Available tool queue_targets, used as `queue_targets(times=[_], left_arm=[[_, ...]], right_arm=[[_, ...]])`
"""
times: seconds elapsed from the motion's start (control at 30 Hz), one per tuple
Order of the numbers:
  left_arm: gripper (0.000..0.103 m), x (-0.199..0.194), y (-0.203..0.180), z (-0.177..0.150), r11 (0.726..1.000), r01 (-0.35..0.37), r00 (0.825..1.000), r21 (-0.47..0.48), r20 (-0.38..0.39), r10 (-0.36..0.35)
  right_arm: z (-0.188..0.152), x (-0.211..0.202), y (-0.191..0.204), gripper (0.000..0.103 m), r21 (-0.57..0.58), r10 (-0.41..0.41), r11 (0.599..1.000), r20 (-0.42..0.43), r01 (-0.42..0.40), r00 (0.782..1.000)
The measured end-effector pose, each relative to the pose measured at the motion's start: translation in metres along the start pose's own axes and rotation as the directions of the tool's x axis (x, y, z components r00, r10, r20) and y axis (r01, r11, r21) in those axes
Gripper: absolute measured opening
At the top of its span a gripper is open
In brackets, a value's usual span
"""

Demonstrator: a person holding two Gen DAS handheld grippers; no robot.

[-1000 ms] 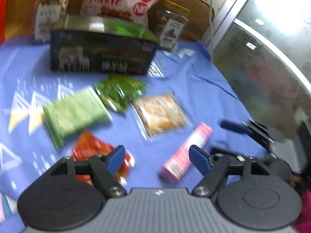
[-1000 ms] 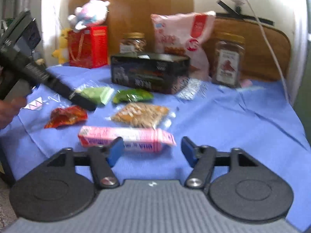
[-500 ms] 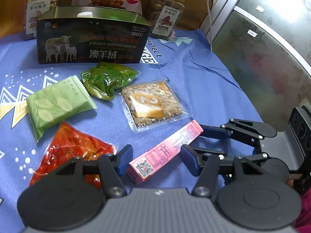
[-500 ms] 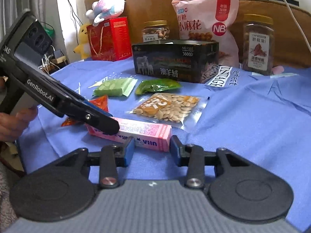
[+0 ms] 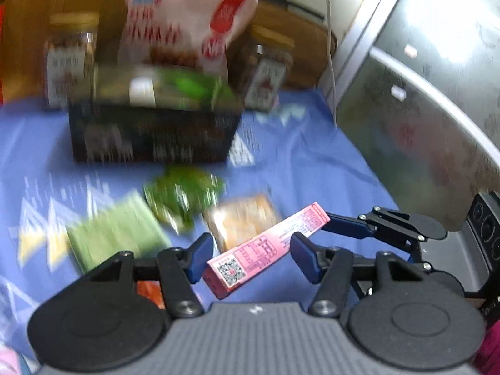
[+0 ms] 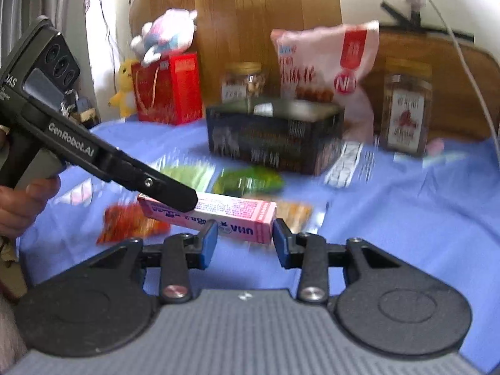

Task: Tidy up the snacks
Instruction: 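Grasp the pink stick packet and drop it into the tin box, then lower the left tool to the green pickle packet and grasp it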

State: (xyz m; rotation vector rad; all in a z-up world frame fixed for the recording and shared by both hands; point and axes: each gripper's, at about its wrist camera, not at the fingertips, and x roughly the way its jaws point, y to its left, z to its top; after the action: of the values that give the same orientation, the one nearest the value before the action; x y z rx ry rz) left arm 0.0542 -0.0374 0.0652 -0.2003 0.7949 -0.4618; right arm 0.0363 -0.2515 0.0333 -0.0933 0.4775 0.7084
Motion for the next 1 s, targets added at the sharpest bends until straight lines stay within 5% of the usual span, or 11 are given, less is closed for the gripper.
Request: queue_targets(times=[0.23, 0.5, 0.73, 0.87, 1.0], left_arm=[[0.057, 0.008, 0.024, 0.074, 0.996, -0.085, 0.985, 0.003, 0.150, 0.084], [0.055, 0.052, 0.070, 0.122, 0.982, -0.163, 0.970, -0.100, 0.167, 0.178], [0.058, 0.065, 0.078, 0.120, 0.974, -0.200, 0.965, -0.109, 0.152, 0.215], [0.064, 0.033, 0.075, 0.095, 0.985, -0.152, 0.969, -0.083, 0.186, 0.166], [0.064, 0.014, 0.079, 0.058, 0.990, -0.078, 0.986, -0.119, 0.136, 0.095]], right_arm=[[0.061, 0.048, -0.014, 0.042, -0.061, -0.066, 0.995, 0.101, 0.073, 0.993], [0.094, 0.119, -0.041, 0.045, -0.065, -0.111, 0.991, 0.072, 0.116, 0.991], [0.097, 0.126, -0.042, 0.044, -0.039, -0.184, 0.981, 0.104, 0.189, 0.977], [0.083, 0.093, -0.040, 0.045, 0.025, -0.124, 0.992, 0.120, 0.122, 0.985], [0.055, 0.076, -0.046, 0.047, 0.179, 0.013, 0.984, 0.046, -0.021, 0.999]])
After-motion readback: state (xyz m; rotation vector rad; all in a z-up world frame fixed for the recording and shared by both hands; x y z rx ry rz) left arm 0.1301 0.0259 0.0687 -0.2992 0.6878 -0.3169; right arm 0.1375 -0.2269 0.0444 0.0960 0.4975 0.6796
